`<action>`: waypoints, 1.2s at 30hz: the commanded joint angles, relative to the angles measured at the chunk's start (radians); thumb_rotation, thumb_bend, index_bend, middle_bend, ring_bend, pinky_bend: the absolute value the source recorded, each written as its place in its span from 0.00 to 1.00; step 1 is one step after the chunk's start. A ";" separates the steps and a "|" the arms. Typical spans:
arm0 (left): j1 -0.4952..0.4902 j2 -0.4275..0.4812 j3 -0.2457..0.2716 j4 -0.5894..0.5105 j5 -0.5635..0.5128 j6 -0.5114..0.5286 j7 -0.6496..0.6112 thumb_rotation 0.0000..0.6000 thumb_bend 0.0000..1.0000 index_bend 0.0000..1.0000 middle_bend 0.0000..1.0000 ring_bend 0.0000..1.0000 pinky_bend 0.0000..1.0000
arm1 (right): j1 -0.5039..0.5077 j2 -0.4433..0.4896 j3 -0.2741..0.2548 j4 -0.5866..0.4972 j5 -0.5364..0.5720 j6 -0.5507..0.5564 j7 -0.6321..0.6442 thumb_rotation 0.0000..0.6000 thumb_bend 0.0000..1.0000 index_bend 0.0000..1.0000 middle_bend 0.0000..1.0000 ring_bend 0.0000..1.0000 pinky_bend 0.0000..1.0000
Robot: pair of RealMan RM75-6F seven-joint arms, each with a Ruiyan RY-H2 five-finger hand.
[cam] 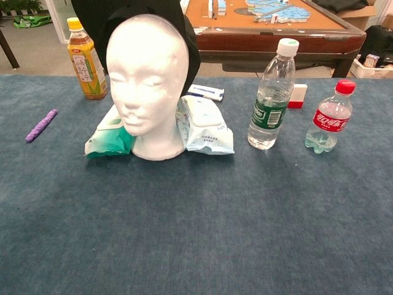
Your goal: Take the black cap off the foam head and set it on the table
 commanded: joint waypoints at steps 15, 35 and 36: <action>-0.003 0.006 -0.048 0.032 -0.143 -0.004 0.055 1.00 0.52 0.62 0.70 0.55 0.71 | 0.003 -0.001 0.000 0.000 0.004 -0.005 -0.005 1.00 0.49 0.52 0.50 0.44 0.49; 0.073 0.041 0.022 0.175 -0.069 0.046 -0.069 1.00 0.52 0.62 0.70 0.55 0.71 | 0.005 -0.005 -0.001 -0.004 0.008 -0.007 -0.017 1.00 0.49 0.52 0.50 0.44 0.49; 0.078 0.044 0.026 0.182 -0.065 0.049 -0.074 1.00 0.52 0.62 0.70 0.55 0.71 | 0.005 -0.005 0.000 -0.004 0.008 -0.007 -0.019 1.00 0.49 0.52 0.50 0.44 0.49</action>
